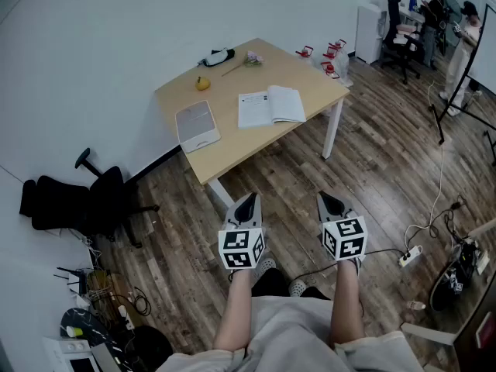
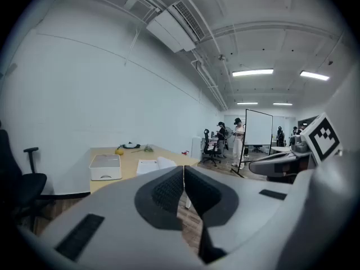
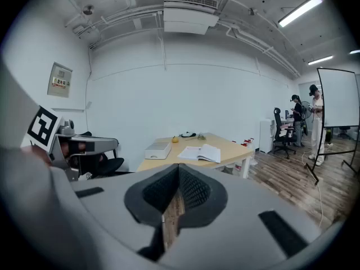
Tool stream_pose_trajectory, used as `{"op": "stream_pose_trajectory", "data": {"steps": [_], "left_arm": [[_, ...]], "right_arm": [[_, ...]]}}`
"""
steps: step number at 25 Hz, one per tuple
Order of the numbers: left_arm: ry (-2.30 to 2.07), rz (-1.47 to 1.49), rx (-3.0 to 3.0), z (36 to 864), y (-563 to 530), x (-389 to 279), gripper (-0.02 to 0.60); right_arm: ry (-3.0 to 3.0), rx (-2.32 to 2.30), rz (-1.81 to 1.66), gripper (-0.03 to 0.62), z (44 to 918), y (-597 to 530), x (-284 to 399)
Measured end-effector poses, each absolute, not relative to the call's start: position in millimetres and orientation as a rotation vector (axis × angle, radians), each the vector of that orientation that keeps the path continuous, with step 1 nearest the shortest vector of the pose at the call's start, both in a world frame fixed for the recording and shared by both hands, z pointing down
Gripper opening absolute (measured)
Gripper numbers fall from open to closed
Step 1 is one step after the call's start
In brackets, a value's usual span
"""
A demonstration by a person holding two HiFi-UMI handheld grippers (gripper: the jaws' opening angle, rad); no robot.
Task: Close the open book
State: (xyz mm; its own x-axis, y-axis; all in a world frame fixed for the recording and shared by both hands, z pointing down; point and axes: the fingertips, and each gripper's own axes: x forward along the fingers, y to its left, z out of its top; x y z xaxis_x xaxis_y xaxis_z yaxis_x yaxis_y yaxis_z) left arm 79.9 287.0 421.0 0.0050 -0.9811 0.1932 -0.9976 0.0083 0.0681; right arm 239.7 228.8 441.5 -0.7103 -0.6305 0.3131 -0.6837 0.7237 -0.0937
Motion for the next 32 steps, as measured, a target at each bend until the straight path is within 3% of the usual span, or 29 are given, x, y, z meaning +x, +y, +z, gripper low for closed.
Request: {"op": "stream_pose_trajectory", "data": {"steps": [17,24,32], "left_arm": [[-2.087,0.128,2.117,414.5,280.0,83.9,0.025],[-2.055,0.133,2.14,418.1,281.6,93.9,0.028],[-2.094,0.19,2.056,428.6,292.7,61.6,0.12]], "right_arm": [[-2.756,0.957,0.28,0.011,427.3,227.6,231.9],[-2.736,0.876,0.289,0.138,435.3,229.4,230.4],[-2.729,0.838,0.341,0.175,444.0,223.5,213.9]]}}
